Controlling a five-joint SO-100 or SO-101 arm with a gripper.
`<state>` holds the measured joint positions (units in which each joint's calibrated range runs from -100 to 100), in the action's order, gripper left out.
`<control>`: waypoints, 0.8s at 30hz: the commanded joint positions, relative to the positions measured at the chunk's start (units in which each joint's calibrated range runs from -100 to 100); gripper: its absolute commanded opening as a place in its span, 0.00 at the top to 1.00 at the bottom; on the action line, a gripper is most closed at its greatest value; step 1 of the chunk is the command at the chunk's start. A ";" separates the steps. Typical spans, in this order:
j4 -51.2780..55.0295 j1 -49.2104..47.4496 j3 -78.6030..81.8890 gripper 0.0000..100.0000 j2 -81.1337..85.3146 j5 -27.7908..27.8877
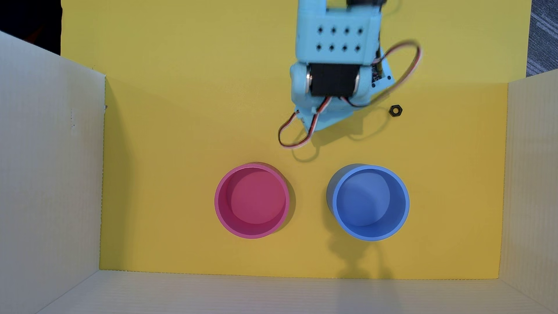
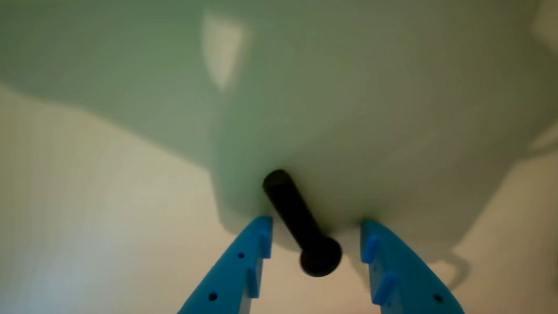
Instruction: Pick up the bolt and place it in the pink box
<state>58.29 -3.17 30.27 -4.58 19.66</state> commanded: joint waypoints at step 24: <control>11.68 3.25 -17.83 0.99 22.25 -11.19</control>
<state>69.51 -2.22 16.67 12.20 11.60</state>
